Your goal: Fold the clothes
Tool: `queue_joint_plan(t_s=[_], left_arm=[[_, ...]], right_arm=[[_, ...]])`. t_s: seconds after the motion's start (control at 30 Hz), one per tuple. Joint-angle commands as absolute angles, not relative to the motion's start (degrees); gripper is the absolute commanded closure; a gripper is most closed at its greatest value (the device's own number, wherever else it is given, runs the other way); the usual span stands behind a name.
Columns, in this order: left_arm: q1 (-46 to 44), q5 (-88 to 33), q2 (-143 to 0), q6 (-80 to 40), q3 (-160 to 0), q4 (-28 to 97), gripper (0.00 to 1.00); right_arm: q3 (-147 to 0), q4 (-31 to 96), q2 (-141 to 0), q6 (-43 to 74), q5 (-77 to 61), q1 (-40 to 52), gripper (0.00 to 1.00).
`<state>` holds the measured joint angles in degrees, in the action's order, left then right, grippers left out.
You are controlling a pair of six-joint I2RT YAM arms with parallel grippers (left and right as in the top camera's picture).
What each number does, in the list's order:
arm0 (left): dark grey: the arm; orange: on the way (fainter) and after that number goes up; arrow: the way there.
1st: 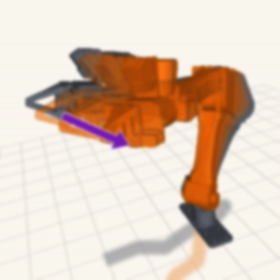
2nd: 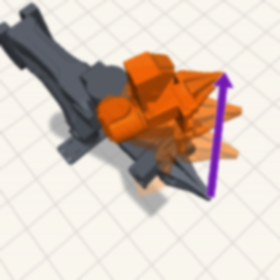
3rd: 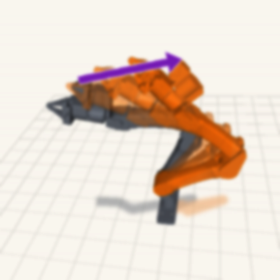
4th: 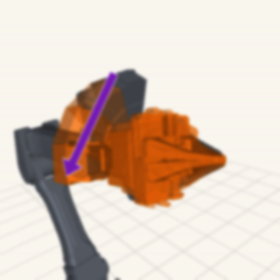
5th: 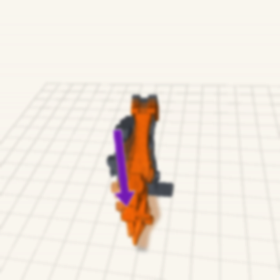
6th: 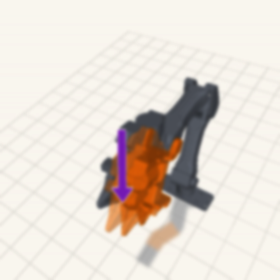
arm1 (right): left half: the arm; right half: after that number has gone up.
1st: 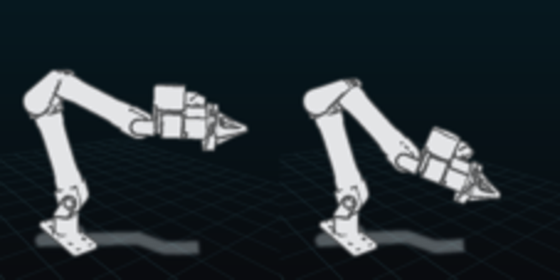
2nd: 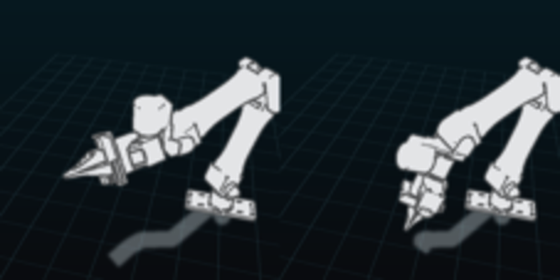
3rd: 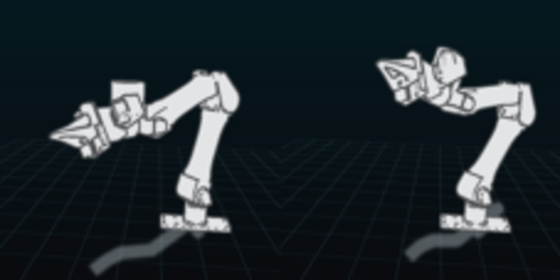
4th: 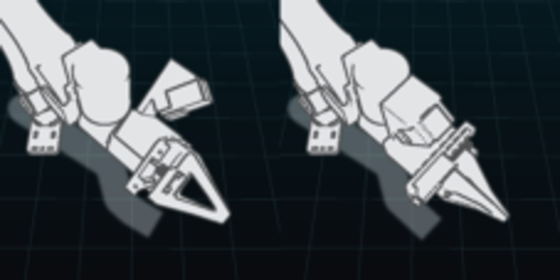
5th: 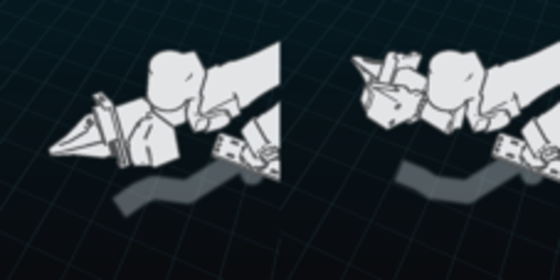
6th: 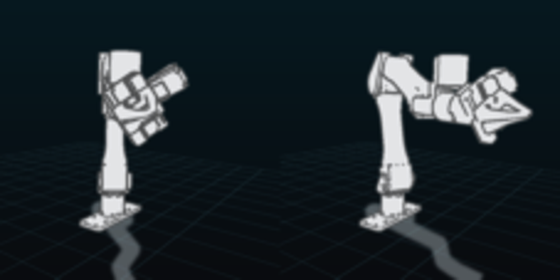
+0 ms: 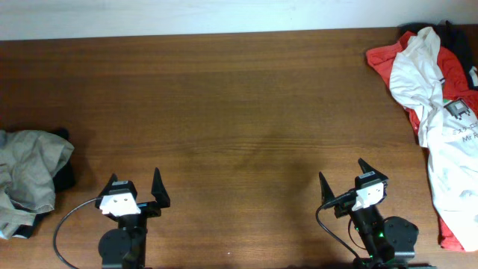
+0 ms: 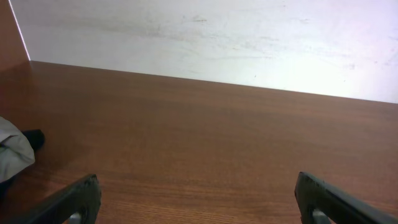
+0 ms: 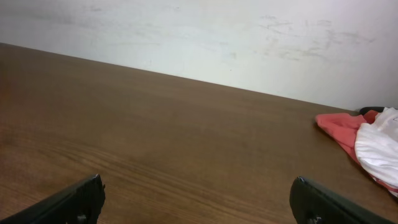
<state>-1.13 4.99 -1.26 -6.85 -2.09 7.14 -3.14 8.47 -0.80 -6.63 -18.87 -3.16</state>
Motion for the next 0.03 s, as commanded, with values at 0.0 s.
queue_joint_plan(t_s=[0.0], left_arm=[[-1.34, 5.63, -0.78, -5.93, -1.87, 7.18, 0.01]], right_arm=[[-2.57, 8.29, -0.19, -6.63, -17.74, -2.74, 0.01]])
